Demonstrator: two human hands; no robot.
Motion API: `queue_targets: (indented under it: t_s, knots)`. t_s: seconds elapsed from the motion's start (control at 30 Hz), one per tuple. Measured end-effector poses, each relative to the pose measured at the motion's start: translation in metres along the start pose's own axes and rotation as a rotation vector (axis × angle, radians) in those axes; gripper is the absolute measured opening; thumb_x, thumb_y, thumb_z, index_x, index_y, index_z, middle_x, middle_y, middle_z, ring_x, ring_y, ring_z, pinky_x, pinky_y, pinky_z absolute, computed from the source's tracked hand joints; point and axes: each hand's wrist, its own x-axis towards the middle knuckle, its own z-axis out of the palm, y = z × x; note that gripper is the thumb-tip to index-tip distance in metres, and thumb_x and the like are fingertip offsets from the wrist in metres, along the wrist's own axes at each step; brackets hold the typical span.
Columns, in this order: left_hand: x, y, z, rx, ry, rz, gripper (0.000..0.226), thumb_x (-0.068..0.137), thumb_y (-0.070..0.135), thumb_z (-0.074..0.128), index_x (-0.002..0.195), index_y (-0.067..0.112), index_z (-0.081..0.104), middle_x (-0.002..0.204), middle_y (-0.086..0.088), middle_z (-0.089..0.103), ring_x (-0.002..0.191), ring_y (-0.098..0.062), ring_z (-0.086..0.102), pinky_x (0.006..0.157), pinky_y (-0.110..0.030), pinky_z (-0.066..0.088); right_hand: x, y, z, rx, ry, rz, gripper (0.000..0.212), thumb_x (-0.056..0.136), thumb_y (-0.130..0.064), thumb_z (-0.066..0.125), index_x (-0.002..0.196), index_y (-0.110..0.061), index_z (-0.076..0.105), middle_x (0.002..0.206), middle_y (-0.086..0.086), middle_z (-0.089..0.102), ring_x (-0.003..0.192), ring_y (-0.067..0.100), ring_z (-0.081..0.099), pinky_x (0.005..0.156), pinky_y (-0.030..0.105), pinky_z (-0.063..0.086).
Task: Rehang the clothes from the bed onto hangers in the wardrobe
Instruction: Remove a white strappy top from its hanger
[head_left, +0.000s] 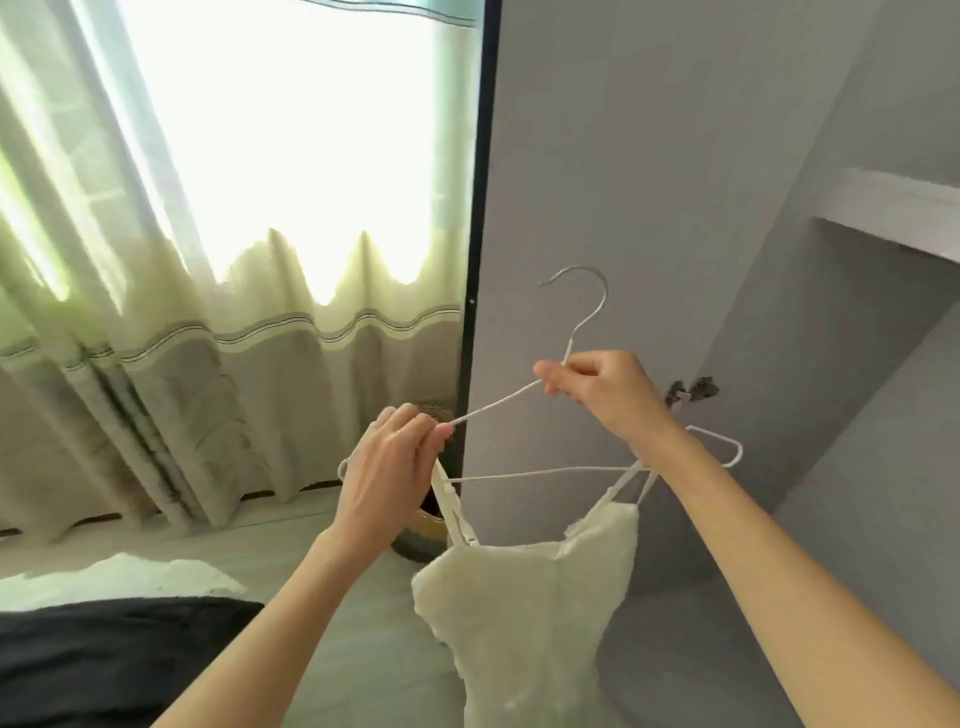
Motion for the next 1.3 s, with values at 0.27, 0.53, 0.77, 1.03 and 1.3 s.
queue_targets:
  t_s: [0.27, 0.53, 0.77, 1.03, 1.3]
  knots:
    - [-0.046, -0.039, -0.086, 0.282, 0.243, -0.316, 0.040, 0.092, 0.038, 0.039, 0.068, 0.014, 0.060, 0.065, 0.006, 0.052, 0.062, -0.015, 0.047, 0.064, -0.029, 0.037, 0.025, -0.005, 0.087, -0.117, -0.062, -0.431, 0.020, 0.089, -0.034, 0.057, 0.093, -0.017, 0.067, 0.089, -0.006, 0.064, 0.081, 0.009, 0.056, 0.074, 0.017, 0.043]
    - [-0.112, -0.014, -0.154, 0.558, 0.524, -0.598, 0.040, 0.091, 0.039, 0.040, 0.071, 0.012, 0.062, 0.067, 0.009, 0.048, 0.064, -0.013, 0.046, 0.069, -0.025, 0.032, 0.026, -0.022, 0.146, -0.112, -0.033, -0.732, 0.016, 0.092, -0.022, 0.057, 0.089, -0.012, 0.069, 0.084, 0.002, 0.070, 0.084, 0.024, 0.062, 0.083, 0.023, 0.024]
    - [-0.177, 0.050, -0.191, 0.702, 0.734, -0.808, 0.029, 0.089, 0.035, 0.045, 0.062, 0.026, 0.050, 0.060, 0.011, 0.046, 0.062, -0.015, 0.045, 0.070, -0.040, 0.040, -0.010, -0.067, 0.183, 0.108, -0.178, -0.931, 0.017, 0.088, -0.024, 0.062, 0.080, -0.010, 0.067, 0.077, 0.004, 0.065, 0.080, 0.023, 0.058, 0.079, 0.025, 0.027]
    - [-0.226, 0.110, -0.241, 0.960, 0.927, -0.946, 0.050, 0.087, 0.042, 0.037, 0.060, 0.004, 0.055, 0.060, -0.005, 0.052, 0.061, -0.025, 0.048, 0.070, -0.033, 0.031, -0.069, -0.123, 0.211, 0.377, -0.239, -1.018, 0.026, 0.088, -0.030, 0.055, 0.098, -0.008, 0.066, 0.104, 0.009, 0.062, 0.103, 0.026, 0.051, 0.094, 0.032, 0.031]
    - [-0.269, 0.132, -0.304, 1.101, 0.993, -1.008, 0.042, 0.087, 0.035, 0.041, 0.059, 0.008, 0.056, 0.062, -0.008, 0.055, 0.065, -0.026, 0.051, 0.074, -0.038, 0.037, -0.165, -0.076, 0.269, 0.406, -0.773, -0.834, 0.080, 0.082, -0.037, 0.067, 0.145, -0.011, 0.025, 0.153, -0.002, 0.019, 0.141, 0.011, 0.016, 0.110, 0.025, 0.019]
